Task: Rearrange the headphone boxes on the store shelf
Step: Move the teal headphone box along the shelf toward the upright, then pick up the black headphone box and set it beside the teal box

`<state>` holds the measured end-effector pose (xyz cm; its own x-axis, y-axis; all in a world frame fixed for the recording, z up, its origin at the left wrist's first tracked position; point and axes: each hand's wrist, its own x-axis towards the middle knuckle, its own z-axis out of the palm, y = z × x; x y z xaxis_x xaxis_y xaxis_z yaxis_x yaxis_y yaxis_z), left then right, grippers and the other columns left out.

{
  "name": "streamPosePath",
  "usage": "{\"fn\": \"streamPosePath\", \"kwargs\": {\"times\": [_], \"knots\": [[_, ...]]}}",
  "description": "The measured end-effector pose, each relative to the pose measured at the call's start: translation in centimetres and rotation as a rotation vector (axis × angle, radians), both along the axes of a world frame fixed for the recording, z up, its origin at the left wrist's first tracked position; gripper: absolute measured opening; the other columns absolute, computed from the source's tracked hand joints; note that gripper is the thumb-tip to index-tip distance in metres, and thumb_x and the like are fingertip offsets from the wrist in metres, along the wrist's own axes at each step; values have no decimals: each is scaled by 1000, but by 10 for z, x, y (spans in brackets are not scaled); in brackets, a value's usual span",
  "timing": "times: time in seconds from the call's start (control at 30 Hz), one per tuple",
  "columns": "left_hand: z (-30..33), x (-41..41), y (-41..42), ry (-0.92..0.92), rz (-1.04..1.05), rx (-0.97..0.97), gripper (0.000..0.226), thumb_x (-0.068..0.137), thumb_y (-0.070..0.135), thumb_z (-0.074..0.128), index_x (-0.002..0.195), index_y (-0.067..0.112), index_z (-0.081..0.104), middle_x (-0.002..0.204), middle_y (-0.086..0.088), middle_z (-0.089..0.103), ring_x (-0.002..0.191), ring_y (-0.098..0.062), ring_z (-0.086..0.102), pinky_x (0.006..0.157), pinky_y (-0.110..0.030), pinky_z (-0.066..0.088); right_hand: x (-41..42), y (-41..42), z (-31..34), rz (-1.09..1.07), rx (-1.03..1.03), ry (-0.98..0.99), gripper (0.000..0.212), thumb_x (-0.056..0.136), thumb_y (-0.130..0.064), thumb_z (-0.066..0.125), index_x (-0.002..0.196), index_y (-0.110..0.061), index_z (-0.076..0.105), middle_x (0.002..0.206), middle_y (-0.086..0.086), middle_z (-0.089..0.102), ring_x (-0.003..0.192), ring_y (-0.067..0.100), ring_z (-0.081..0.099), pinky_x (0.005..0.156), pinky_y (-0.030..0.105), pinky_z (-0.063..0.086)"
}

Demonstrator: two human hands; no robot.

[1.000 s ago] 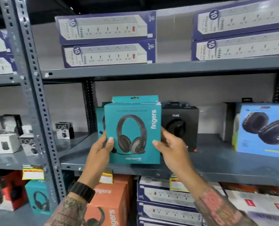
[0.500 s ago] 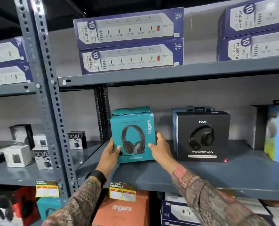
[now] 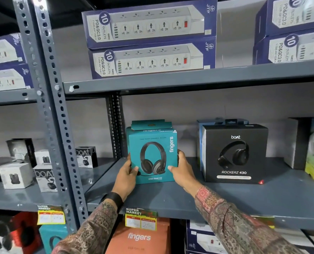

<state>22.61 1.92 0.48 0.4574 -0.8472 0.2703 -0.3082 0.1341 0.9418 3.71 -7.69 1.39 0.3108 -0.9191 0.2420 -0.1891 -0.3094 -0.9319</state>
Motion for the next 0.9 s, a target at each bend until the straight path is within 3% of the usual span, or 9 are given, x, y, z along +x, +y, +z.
{"fn": "streamPosePath", "kwargs": {"times": [0.2, 0.3, 0.4, 0.5, 0.57, 0.63, 0.73, 0.8, 0.9], "knots": [[4, -4, 19, 96, 96, -22, 61, 110, 13, 55, 168, 23, 35, 147, 4, 62, 130, -15, 62, 119, -37, 44, -16, 13, 0, -21, -17, -11, 76, 104, -7, 60, 167, -28, 21, 164, 3, 44, 145, 28, 52, 100, 36, 57], [9, -30, 44, 73, 266, -140, 60, 108, 15, 59, 165, 23, 41, 151, 8, 54, 134, -19, 59, 116, -42, 48, -48, 27, 2, -31, -136, -104, 73, 102, 1, 60, 164, -24, 32, 163, 8, 48, 146, 25, 52, 112, 35, 49], [23, -76, 58, -7, 341, -336, 42, 105, 7, 61, 142, 26, 63, 131, 4, 69, 114, -17, 68, 102, -37, 55, -97, 43, 10, -64, -340, -222, 63, 99, 6, 60, 153, -24, 49, 143, 3, 64, 128, 13, 66, 112, 35, 52], [36, -131, 44, -78, 193, -404, 30, 103, 9, 66, 117, 34, 74, 111, 8, 76, 100, -14, 73, 91, -32, 60, -154, 50, 20, -210, -542, -313, 51, 99, 4, 60, 142, -24, 58, 132, -2, 69, 120, 4, 69, 99, 16, 54], [43, -168, 23, -179, 56, -402, 27, 102, 16, 69, 111, 41, 75, 106, 12, 78, 95, -12, 73, 87, -24, 60, -189, 42, 22, -391, -620, -366, 46, 99, 1, 62, 140, -21, 59, 133, 2, 67, 122, 8, 67, 99, 20, 54], [44, -202, -6, -244, -39, -339, 28, 102, 19, 70, 119, 40, 72, 109, 16, 76, 95, -7, 70, 91, -19, 58, -222, 21, 18, -554, -593, -362, 48, 98, -4, 66, 143, -16, 55, 139, 6, 62, 126, 14, 62, 104, 30, 53], [30, -224, -49, -214, -96, -185, 62, 102, 30, 70, 160, 24, 47, 150, 4, 61, 135, -16, 61, 120, -37, 48, -257, -13, 10, -548, -326, -220, 64, 98, -17, 71, 156, -16, 43, 154, 10, 51, 138, 25, 53, 114, 47, 46], [20, -228, -69, -144, -85, -111, 86, 100, 40, 69, 171, 24, 23, 171, -2, 41, 156, -23, 44, 130, -49, 36, -271, -27, 7, -410, -140, -135, 72, 101, -25, 69, 163, -19, 33, 165, 8, 43, 145, 29, 48, 110, 40, 47], [3, -224, -90, -87, -109, -11, 87, 104, 35, 64, 173, 28, 12, 165, 5, 43, 155, -21, 44, 130, -50, 37, -277, -37, 2, -257, -68, -103, 73, 102, -24, 67, 166, -25, 31, 166, 0, 42, 145, 19, 48, 104, 27, 46]]}}
